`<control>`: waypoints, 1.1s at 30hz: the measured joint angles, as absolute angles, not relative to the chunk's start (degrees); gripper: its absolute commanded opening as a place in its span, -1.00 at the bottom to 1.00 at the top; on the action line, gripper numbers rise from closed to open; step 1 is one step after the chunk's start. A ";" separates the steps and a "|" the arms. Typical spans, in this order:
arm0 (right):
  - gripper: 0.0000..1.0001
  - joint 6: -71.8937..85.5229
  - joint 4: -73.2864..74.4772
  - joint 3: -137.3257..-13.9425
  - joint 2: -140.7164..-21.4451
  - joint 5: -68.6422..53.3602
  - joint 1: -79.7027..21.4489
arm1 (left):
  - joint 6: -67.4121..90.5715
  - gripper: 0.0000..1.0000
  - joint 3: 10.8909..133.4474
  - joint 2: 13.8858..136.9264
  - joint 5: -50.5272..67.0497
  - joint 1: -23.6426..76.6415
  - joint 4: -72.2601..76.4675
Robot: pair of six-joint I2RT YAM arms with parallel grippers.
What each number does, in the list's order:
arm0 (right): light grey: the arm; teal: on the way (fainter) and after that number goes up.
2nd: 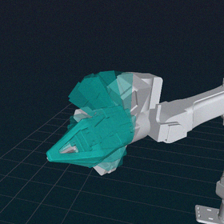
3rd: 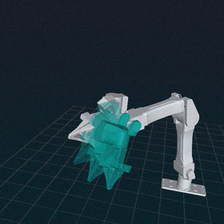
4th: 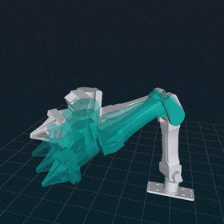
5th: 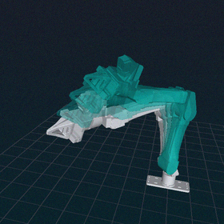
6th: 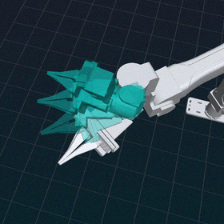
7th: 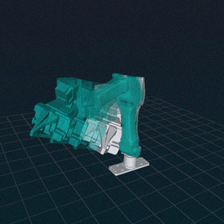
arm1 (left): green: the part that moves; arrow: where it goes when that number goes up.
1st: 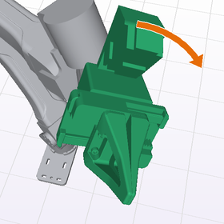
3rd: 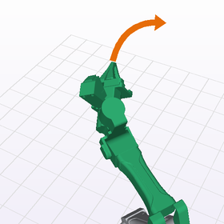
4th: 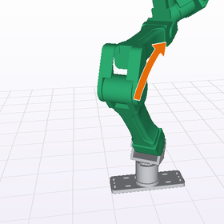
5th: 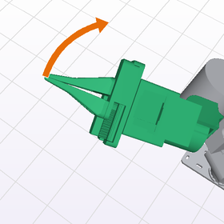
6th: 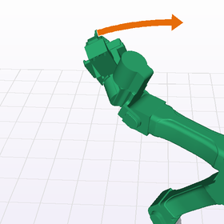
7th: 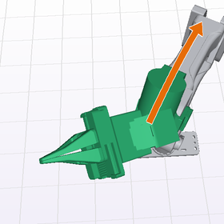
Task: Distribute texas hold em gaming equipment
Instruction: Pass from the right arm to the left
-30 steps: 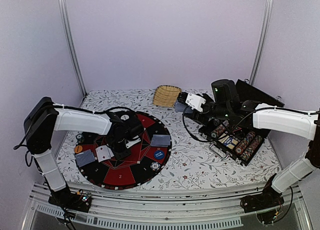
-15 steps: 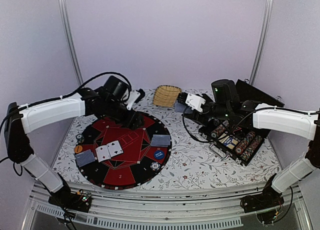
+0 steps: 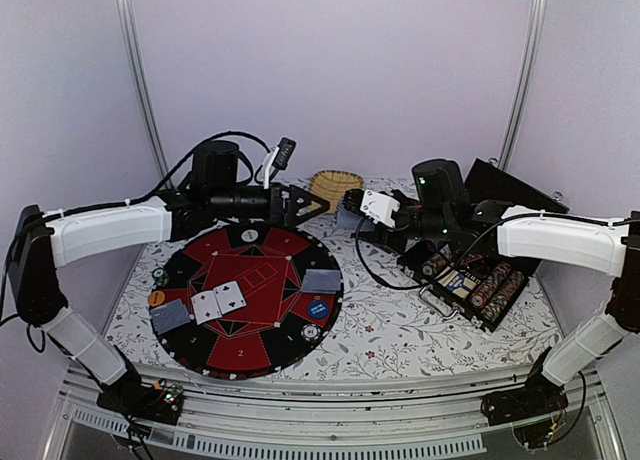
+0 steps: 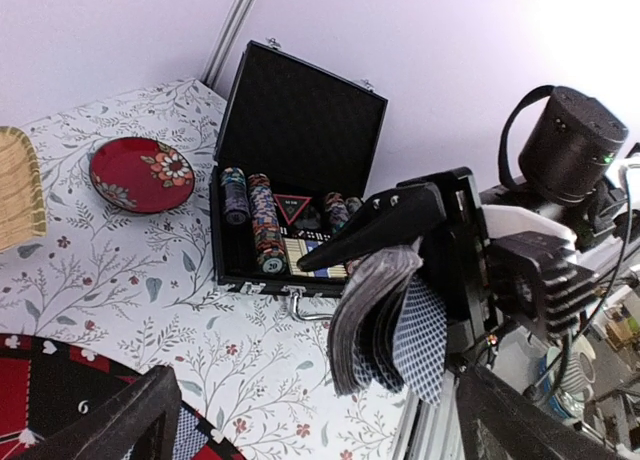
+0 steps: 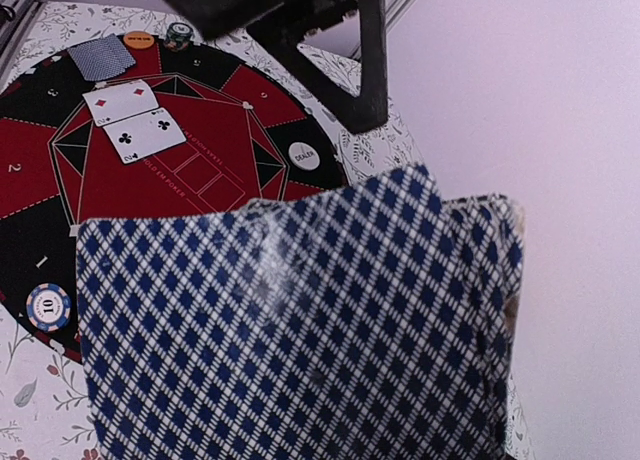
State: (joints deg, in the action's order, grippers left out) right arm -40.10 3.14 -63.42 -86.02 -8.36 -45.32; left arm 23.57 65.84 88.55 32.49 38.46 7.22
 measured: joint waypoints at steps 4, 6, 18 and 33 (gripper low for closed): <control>0.06 -40.05 2.61 -63.48 -86.72 -8.84 -46.19 | 25.39 0.92 65.82 90.48 34.63 38.46 9.10; 0.07 -39.97 2.33 -63.48 -87.20 -9.13 -46.65 | 26.20 0.80 65.78 90.70 35.27 38.46 9.98; 0.07 -39.88 1.78 -65.14 -88.99 -9.65 -47.86 | 26.70 0.57 65.80 94.17 38.17 40.01 11.44; 0.63 -40.14 2.07 -66.43 -90.91 -9.28 -48.82 | 24.67 -1.00 67.29 96.03 41.01 40.73 10.83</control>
